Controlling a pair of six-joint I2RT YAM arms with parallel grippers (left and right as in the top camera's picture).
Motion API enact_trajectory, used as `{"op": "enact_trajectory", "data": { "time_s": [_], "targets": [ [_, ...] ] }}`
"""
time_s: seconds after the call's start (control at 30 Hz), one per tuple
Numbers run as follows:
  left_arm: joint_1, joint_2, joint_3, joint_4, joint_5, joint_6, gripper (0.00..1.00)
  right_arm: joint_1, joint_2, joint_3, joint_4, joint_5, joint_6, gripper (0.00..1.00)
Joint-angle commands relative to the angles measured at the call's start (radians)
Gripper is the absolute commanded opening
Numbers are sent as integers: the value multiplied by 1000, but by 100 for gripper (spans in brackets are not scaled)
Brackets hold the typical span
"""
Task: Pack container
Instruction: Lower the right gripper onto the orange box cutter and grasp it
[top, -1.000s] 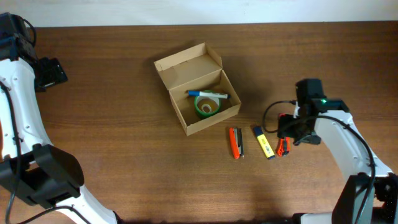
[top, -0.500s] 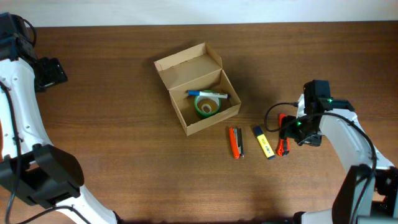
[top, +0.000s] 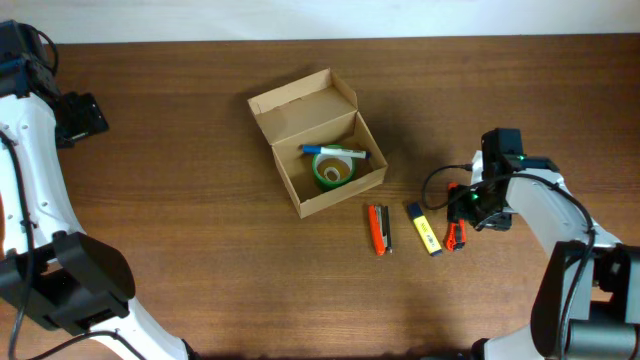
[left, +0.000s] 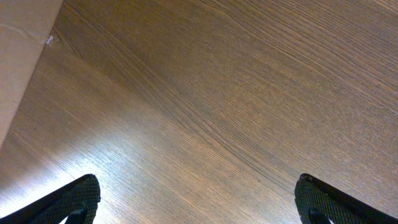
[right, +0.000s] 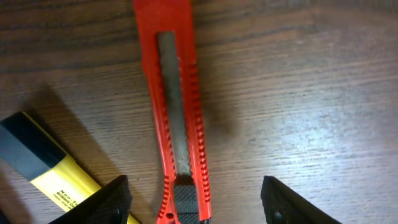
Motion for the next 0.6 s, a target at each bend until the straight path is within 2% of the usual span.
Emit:
{"op": "enact_trajectory", "data": {
  "time_s": [0.0,0.1,0.33,0.4,0.53,0.57],
  "targets": [
    [-1,-24,-3,-1,-4,13,100,45,11,-8,13,48,-48,68],
    [-1,-24,-3,-1,-4,13,100,79,17,-8,19,110,-50,68],
    [-1,-24,-3,-1,-4,13,100,85,52,-8,25,118,-50,67],
    [-1,-24,-3,-1,-4,13,100,85,71,-8,26,118,-50,63],
    [-1,-24,-3,-1,-4,13,100,85,96,-8,34,118,-50,62],
    [-1,-24,-3,-1,-4,13,100,85,101,-8,37,118,-49,58]
  ]
}}
